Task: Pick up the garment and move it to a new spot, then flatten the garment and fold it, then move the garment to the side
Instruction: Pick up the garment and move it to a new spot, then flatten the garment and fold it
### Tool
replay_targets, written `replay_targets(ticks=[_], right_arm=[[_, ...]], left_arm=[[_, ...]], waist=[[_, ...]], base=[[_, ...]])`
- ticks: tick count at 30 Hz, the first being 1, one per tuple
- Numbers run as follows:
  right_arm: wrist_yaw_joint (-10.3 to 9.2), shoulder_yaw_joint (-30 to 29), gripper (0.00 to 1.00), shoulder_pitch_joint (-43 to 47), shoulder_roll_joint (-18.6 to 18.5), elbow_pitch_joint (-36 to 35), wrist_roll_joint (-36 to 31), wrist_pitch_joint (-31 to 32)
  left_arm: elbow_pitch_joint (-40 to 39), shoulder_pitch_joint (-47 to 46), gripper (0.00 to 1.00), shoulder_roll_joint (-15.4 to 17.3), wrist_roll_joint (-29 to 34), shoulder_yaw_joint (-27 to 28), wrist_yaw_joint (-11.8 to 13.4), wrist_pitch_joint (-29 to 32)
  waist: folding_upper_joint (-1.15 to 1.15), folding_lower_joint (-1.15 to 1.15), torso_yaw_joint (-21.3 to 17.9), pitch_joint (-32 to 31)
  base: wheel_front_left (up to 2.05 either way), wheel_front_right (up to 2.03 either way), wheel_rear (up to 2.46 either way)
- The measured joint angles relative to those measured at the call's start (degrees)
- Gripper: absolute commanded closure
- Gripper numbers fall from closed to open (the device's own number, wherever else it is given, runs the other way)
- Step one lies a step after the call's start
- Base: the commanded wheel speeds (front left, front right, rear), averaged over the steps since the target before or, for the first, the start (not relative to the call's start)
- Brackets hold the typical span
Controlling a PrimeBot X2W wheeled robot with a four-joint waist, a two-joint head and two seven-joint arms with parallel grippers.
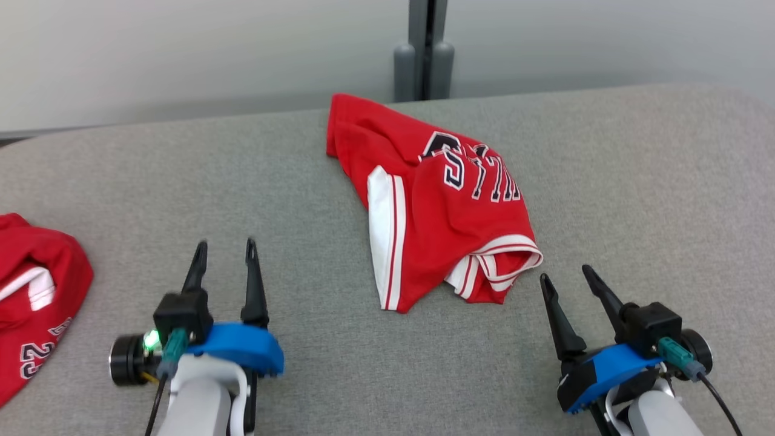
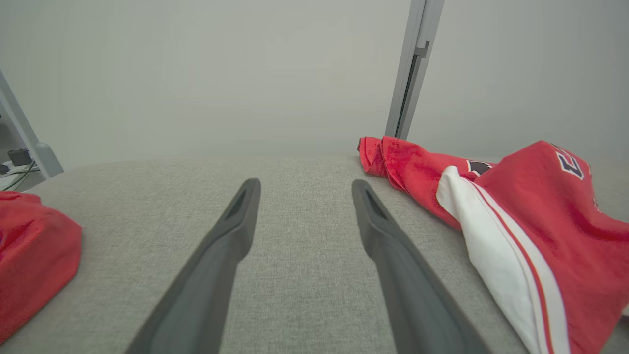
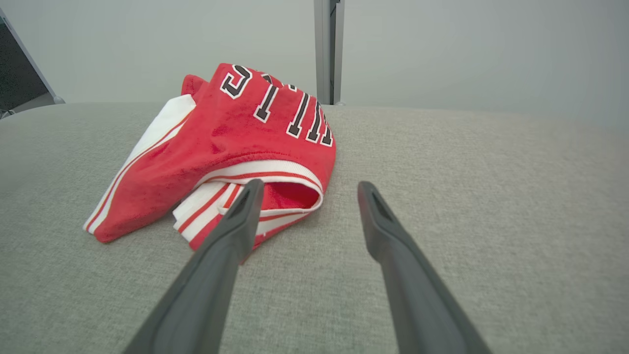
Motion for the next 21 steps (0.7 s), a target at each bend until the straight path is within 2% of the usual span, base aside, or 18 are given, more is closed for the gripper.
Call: replay_targets(ticks=[11, 21], right_arm=[[0.0, -0.27, 0.0, 5.38, 0.42, 1.74, -0.15, 0.01], [0.0, -0.49, 0.0, 6.75, 0.41, 1.96, -0.32, 0.0]], left_arm=[[-1.65, 11.84, 0.0, -1.38, 1.13, 4.37, -2.03, -0.01], [-1.51, 13.12, 0.0, -1.44, 2.14, 4.95, -3.05, -0.01]], waist=[[0.0, -0.01, 1.48, -5.47], [0.0, -0.01, 1.43, -5.95]], base=[[0.0, 0.0, 0.0], [0.0, 0.0, 0.0]])
